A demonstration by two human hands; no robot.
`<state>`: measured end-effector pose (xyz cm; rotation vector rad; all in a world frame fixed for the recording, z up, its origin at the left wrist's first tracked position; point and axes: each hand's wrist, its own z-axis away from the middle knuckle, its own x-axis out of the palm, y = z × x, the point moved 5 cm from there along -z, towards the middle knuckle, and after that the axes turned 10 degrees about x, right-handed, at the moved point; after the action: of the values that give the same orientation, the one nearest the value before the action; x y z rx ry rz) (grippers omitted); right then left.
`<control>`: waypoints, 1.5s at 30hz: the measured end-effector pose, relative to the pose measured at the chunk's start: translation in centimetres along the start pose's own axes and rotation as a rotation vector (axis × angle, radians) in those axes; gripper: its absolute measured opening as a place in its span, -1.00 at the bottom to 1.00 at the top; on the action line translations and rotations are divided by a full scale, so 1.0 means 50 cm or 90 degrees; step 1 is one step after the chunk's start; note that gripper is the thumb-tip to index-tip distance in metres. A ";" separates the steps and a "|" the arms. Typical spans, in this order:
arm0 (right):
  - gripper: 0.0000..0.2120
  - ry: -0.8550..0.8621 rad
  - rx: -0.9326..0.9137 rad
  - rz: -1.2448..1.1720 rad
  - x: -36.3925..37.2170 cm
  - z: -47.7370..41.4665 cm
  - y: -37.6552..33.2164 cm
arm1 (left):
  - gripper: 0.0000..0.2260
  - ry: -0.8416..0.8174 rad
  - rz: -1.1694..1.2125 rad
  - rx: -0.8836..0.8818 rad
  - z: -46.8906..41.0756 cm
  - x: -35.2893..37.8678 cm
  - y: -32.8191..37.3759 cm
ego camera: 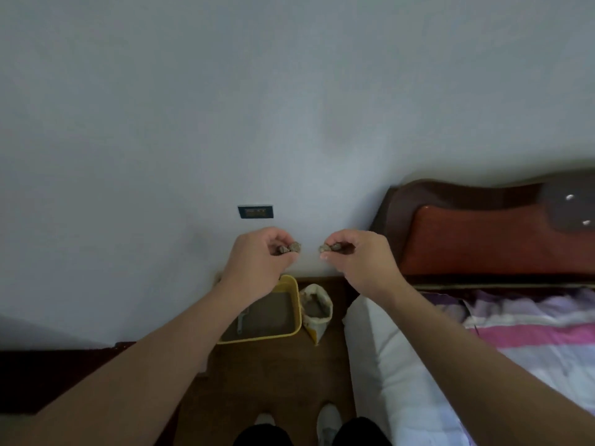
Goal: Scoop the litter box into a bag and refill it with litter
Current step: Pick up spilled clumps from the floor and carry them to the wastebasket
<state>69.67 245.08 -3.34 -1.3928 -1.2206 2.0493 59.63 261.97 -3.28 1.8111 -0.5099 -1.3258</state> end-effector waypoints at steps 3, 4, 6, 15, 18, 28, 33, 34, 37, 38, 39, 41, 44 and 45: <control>-0.87 0.039 0.031 -0.006 -0.009 0.036 -0.002 | -0.85 -0.035 0.007 0.039 -0.004 0.005 0.012; -0.85 0.056 0.044 -0.005 -0.014 0.047 -0.001 | -0.85 -0.044 0.017 0.048 -0.006 0.009 0.015; -0.83 0.098 0.064 -0.009 -0.024 0.073 0.004 | -0.86 -0.070 0.036 0.064 -0.007 0.023 0.025; -0.88 0.271 0.141 -0.006 -0.130 0.239 0.050 | -0.89 -0.199 0.060 0.181 0.028 0.129 0.136; -0.88 0.332 0.165 -0.003 -0.188 0.302 0.075 | -0.90 -0.233 0.066 0.227 0.045 0.174 0.200; -0.90 0.535 0.280 -0.056 -0.405 0.652 0.210 | -0.89 -0.405 0.152 0.386 0.236 0.410 0.483; -0.91 0.616 0.343 -0.106 -0.459 0.833 0.260 | -0.90 -0.515 0.214 0.404 0.370 0.509 0.589; -0.91 0.636 0.359 -0.108 -0.464 0.867 0.267 | -0.90 -0.541 0.220 0.410 0.393 0.528 0.606; -0.91 0.704 0.418 -0.111 -0.472 0.966 0.285 | -0.83 -0.624 0.235 0.449 0.461 0.578 0.658; -0.92 0.726 0.439 -0.116 -0.472 0.997 0.290 | -0.79 -0.648 0.236 0.472 0.483 0.595 0.676; -0.91 0.751 0.457 -0.122 -0.471 1.028 0.294 | -0.75 -0.671 0.235 0.497 0.507 0.609 0.694; -0.91 0.803 0.492 -0.136 -0.462 1.085 0.298 | -0.74 -0.720 0.239 0.535 0.555 0.632 0.724; -0.91 0.870 0.544 -0.160 -0.438 1.154 0.292 | -0.84 -0.793 0.241 0.588 0.617 0.657 0.753; -0.91 0.891 0.558 -0.159 -0.429 1.173 0.287 | -0.86 -0.811 0.237 0.613 0.635 0.662 0.760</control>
<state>29.39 195.92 4.65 -1.4953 0.1232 0.7418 47.74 204.05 3.88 1.0868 -2.3322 -1.9986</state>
